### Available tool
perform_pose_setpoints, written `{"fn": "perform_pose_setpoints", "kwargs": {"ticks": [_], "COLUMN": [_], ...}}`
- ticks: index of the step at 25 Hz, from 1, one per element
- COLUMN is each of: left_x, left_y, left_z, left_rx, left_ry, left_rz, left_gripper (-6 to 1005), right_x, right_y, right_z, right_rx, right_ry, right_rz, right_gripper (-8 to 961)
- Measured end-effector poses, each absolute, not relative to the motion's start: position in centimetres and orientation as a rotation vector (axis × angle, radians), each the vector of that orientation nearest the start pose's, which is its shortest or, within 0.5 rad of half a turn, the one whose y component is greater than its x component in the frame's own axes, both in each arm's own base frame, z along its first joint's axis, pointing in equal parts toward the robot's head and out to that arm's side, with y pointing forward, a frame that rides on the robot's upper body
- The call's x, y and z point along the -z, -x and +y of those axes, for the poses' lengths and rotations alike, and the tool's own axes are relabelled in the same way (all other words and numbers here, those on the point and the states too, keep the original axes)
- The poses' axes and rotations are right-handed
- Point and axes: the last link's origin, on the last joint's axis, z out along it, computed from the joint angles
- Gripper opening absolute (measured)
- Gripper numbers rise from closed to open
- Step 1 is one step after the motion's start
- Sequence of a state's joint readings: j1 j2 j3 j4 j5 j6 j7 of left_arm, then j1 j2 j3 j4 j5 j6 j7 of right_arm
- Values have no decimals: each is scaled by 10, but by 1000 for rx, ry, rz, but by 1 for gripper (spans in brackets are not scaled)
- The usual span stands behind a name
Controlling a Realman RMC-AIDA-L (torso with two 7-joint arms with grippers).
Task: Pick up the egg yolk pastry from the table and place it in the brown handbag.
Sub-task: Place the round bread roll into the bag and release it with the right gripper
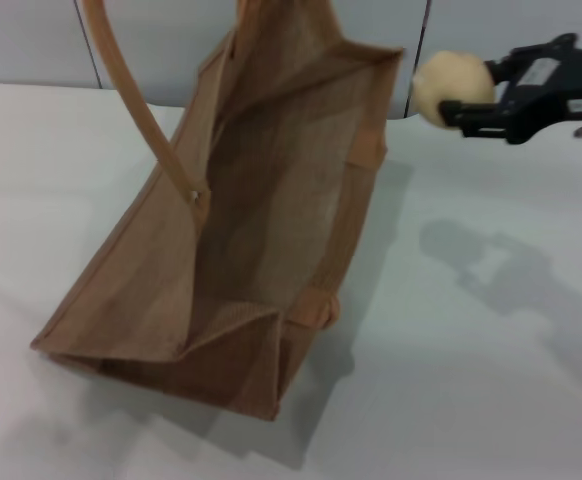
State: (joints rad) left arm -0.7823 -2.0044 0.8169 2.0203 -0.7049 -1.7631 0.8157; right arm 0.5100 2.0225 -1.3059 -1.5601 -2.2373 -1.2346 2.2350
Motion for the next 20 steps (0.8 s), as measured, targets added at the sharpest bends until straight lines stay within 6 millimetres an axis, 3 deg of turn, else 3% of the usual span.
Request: {"fn": "perform_pose_setpoints", "kwargs": {"ticks": [6, 20], "left_x": [-194, -186], "left_y": [39, 23], "left_z": [353, 353], "left_rx": [105, 168], "left_ry": [2264, 2287], "left_rz": [-125, -39], "left_gripper": [121, 123], "right_x": [-42, -38], "right_y": [-107, -70], "right_z": [377, 362], "right_rx": [-135, -257], "right_ry": [2589, 2646], "right_rz": [278, 149], "right_gripper": [550, 543]}}
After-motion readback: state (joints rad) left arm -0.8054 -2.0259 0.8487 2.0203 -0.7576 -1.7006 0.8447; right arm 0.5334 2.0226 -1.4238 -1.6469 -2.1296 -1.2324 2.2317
